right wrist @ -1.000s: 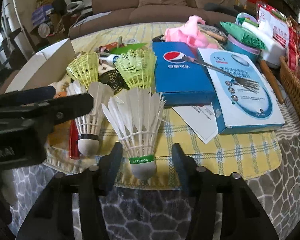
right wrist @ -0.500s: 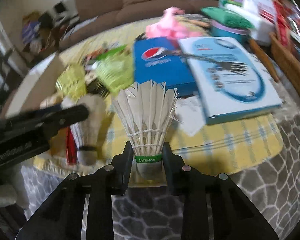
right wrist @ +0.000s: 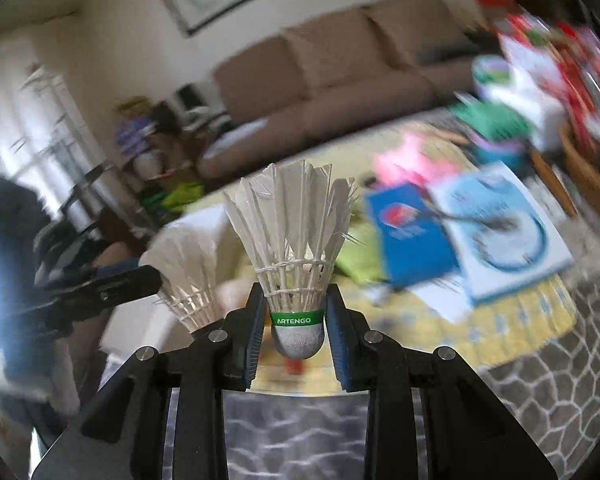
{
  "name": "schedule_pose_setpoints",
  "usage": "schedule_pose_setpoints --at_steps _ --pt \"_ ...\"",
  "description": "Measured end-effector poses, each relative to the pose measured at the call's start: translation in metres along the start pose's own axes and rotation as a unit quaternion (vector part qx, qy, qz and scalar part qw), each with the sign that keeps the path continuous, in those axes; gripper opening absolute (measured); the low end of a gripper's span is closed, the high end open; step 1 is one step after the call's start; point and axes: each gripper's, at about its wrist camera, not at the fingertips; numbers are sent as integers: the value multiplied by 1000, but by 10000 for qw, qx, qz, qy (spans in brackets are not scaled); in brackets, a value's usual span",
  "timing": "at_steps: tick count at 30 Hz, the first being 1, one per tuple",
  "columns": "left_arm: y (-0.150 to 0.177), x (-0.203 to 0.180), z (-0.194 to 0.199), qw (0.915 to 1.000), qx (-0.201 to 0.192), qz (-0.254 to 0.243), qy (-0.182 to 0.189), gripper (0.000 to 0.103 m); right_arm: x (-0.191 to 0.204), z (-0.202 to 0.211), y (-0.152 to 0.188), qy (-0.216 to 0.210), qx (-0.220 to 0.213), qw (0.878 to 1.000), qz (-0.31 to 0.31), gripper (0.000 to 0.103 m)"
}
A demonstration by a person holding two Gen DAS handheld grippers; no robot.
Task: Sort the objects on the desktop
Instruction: 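Drop the held white shuttlecock into the white box with right tool while left tool drops another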
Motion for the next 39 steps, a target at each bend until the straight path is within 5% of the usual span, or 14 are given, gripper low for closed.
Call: schedule_pose_setpoints --at_steps 9,17,20,23,29,32,35,39 --pt "31 93 90 9975 248 189 -630 46 137 -56 7 -772 860 9908 701 29" --pt "64 140 54 9922 955 344 -718 48 189 -120 40 -315 1777 9793 912 30" --pt "68 152 34 9899 1110 479 -736 53 187 -136 47 13 1948 9767 906 33" --pt "71 165 21 9891 1160 702 -571 68 181 -134 48 190 1870 9773 977 47" --pt "70 170 36 9909 839 951 -453 71 175 -108 33 397 1448 9815 1187 51" --pt "62 163 50 9927 644 894 -499 73 158 -88 21 493 1233 9850 1103 51" --pt "48 145 59 9952 448 709 -513 88 132 -67 10 639 999 9891 873 51" --pt "29 108 54 9979 315 395 -408 90 76 -41 -3 956 755 9920 331 51"
Point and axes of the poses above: each gripper's, at about its wrist camera, not at the fingertips, and z roughly against the way its jaws point, x to its left, y to its underside, and after that the axes turned 4 degrees about y, right-handed
